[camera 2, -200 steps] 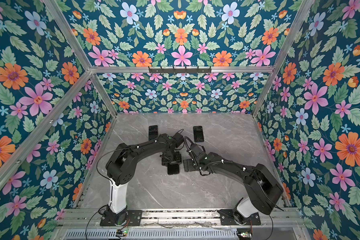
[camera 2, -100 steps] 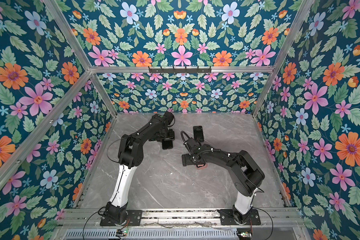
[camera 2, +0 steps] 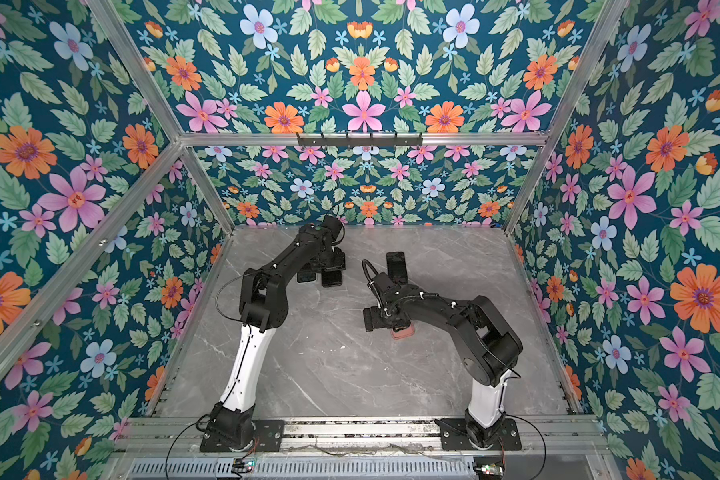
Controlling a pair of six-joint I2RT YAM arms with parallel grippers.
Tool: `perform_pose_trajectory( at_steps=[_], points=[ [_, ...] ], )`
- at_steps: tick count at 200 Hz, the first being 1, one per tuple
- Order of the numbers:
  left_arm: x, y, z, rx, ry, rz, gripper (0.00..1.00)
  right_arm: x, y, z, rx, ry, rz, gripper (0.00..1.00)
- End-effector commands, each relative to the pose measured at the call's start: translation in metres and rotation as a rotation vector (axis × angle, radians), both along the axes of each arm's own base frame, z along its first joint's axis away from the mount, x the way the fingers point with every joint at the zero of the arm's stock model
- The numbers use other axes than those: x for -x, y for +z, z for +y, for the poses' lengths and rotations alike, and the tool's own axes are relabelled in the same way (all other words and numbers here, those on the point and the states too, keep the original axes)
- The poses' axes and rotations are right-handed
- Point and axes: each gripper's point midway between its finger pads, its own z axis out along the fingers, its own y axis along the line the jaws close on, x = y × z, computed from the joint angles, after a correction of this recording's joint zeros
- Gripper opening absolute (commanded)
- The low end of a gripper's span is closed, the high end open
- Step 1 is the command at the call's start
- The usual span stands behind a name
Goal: Put the phone into the phone case
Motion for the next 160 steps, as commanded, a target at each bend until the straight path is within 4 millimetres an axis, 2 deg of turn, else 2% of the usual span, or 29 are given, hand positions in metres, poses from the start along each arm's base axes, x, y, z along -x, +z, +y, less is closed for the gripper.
perform_pose_trajectory(
  at_steps=[1, 40, 93, 140, 160],
  points=[
    [-0.016, 0.007, -0.004, 0.044, 0.001, -0.049, 0.63, 0.004, 0.001, 0.0, -0.006, 0.002, 0.014, 0.91],
    [-0.026, 0.005, -0.004, 0.081, -0.001, -0.064, 0.63, 0.005, 0.004, -0.002, -0.005, 0.0, 0.012, 0.91],
    [-0.027, -0.007, -0.005, 0.083, -0.004, -0.05, 0.67, 0.006, 0.006, -0.002, -0.009, -0.002, 0.01, 0.91],
    [-0.026, -0.013, 0.009, 0.08, 0.049, -0.026, 0.77, 0.004, 0.008, -0.002, -0.005, -0.002, 0.0, 0.91],
    [-0.027, -0.013, 0.008, 0.092, 0.055, -0.026, 0.82, 0.003, 0.01, -0.002, -0.002, 0.001, -0.003, 0.91]
  ],
)
